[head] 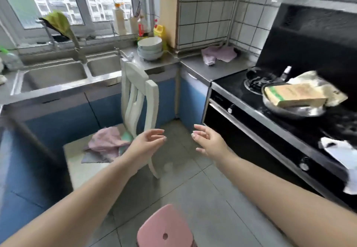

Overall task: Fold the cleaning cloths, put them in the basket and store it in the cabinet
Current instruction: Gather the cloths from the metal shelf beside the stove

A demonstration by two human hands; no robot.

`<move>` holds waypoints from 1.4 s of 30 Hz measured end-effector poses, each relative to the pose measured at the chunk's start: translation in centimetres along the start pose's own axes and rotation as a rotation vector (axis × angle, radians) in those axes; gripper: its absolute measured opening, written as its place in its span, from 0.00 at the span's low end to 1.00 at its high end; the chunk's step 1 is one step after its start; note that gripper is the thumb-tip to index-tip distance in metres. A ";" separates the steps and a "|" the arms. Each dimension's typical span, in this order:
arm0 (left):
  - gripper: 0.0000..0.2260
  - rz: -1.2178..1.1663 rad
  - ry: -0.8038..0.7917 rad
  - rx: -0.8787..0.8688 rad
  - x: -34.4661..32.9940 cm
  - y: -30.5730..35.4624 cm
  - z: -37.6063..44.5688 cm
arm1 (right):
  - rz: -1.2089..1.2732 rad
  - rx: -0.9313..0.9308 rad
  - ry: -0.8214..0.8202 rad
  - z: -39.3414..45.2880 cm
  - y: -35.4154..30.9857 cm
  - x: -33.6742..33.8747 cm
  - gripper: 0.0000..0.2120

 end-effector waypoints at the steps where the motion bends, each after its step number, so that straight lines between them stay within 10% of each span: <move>1: 0.13 0.005 -0.022 -0.009 -3.0 1.3 1.2 | -0.001 0.000 0.031 0.5 0.0 3.2 0.15; 13: 0.10 -0.021 -0.082 -0.035 -25.2 10.6 12.4 | -0.069 0.061 0.151 9.3 -1.7 28.4 0.15; 23: 0.09 -0.121 -0.108 -0.014 -26.6 12.1 20.0 | -0.072 0.106 0.139 16.8 -2.6 30.8 0.14; 42: 0.11 -0.014 -0.216 -0.054 -22.7 20.9 59.0 | -0.080 0.087 0.305 53.3 -11.5 31.6 0.13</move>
Point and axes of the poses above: each hand's wrist, its own z-axis towards the middle knuckle, its own x-axis out of the back of the hand, y = z × x, the point moved 8 cm from there along z, towards the middle knuckle, and after that the axes turned 3 degrees about z, right-handed, at the moved point
